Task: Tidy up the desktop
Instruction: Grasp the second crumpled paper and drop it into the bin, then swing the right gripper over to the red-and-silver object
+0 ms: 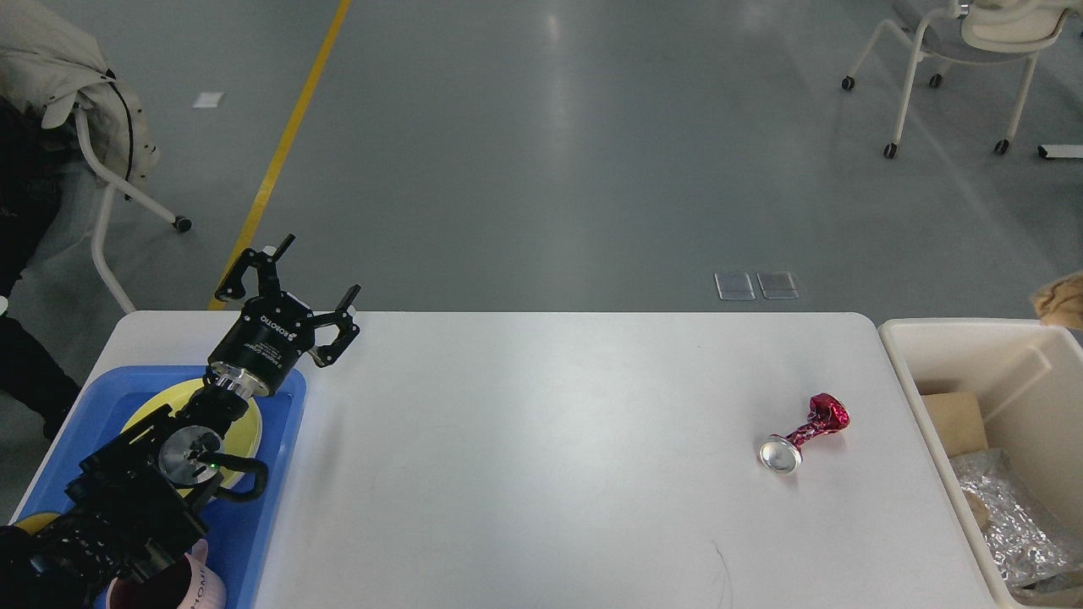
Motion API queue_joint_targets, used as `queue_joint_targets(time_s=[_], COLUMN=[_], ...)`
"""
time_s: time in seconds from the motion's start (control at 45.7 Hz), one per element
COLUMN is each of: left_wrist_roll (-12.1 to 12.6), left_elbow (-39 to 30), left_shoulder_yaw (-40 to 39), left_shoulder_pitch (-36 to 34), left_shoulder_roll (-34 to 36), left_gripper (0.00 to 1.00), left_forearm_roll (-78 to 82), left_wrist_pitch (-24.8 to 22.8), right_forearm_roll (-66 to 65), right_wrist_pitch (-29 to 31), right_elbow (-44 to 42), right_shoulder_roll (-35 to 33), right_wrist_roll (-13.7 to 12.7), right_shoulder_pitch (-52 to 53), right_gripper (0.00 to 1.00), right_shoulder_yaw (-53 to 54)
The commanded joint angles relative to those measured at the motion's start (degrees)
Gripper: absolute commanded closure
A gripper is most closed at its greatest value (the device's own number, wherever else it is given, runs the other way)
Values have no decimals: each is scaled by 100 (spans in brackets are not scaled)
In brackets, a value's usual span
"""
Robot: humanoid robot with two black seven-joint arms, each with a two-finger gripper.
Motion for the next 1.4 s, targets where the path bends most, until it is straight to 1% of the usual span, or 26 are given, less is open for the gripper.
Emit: queue_joint_targets(time_s=[0.0, 0.088, 0.131, 0.175, 0.241, 0.307, 0.372, 0.394, 0.416, 0.438, 0.46, 0.789, 0.854, 0.92, 0.964, 1.095, 1.161, 1.292, 1.314, 1.38], left_wrist_roll=[0, 0, 0, 0, -9, -26, -26, -26, -26, -26, -26, -26, -26, -26, -26, -26, -26, -26, -26, -26], left_elbow=[-1, -1, -1, -1, -1, -1, -1, -1, -1, -1, -1, -1, -1, -1, -1, -1, -1, -1, -1, -1], left_shoulder_yaw=[0, 0, 0, 0, 0, 0, 0, 0, 0, 0, 0, 0, 0, 0, 0, 0, 0, 0, 0, 0], left_shoulder_pitch=[0, 0, 0, 0, 0, 0, 0, 0, 0, 0, 0, 0, 0, 0, 0, 0, 0, 0, 0, 0], left_shoulder_roll=[0, 0, 0, 0, 0, 0, 0, 0, 0, 0, 0, 0, 0, 0, 0, 0, 0, 0, 0, 0], left_gripper=[0, 0, 0, 0, 0, 0, 0, 0, 0, 0, 0, 0, 0, 0, 0, 0, 0, 0, 0, 0], left_forearm_roll=[0, 0, 0, 0, 0, 0, 0, 0, 0, 0, 0, 0, 0, 0, 0, 0, 0, 0, 0, 0], left_wrist_pitch=[0, 0, 0, 0, 0, 0, 0, 0, 0, 0, 0, 0, 0, 0, 0, 0, 0, 0, 0, 0], right_forearm_roll=[407, 1364, 1908, 2322, 2666, 2667, 2685, 2685, 2693, 2693, 2693, 2711, 2737, 2746, 2746, 2667, 2580, 2201, 2201, 2166], right_wrist_pitch=[-1214, -1664, -1708, -1778, -1928, -2305, -2560, -2587, -2587, -2587, -2587, -2561, -2438, -2289, -2192, -1929, -1578, -646, -480, -58], right_elbow=[-1521, -2900, -3464, -3878, -4055, -4055, -4047, -4055, -4055, -4055, -4055, -4020, -3950, -3661, -3258, -1641, -990, 617, 1003, 1752], right_shoulder_roll=[497, 1138, 1490, 1736, 1904, 1966, 2062, 2071, 2089, 2089, 2098, 2045, 2027, 1966, 1817, 1237, 1070, 867, 876, 972], right_wrist_roll=[-4, 5, 5, 5, -30, -74, -92, -92, -92, -92, -92, -39, -13, -4, -4, -13, -13, -4, -13, -13], right_shoulder_pitch=[-2424, -4174, -4826, -5249, -5523, -5620, -5663, -5690, -5699, -5708, -5708, -5620, -5532, -5191, -4796, -3381, -2485, 89, 711, 1795], right_gripper=[100, 100, 100, 100, 100, 100, 84, 75, 60, 36, 0, 0, 0, 0, 0, 0, 0, 0, 0, 0], right_shoulder_yaw=[250, 312, 295, 268, 251, 259, 259, 259, 259, 259, 259, 251, 259, 286, 303, 233, 137, -312, -364, -479])
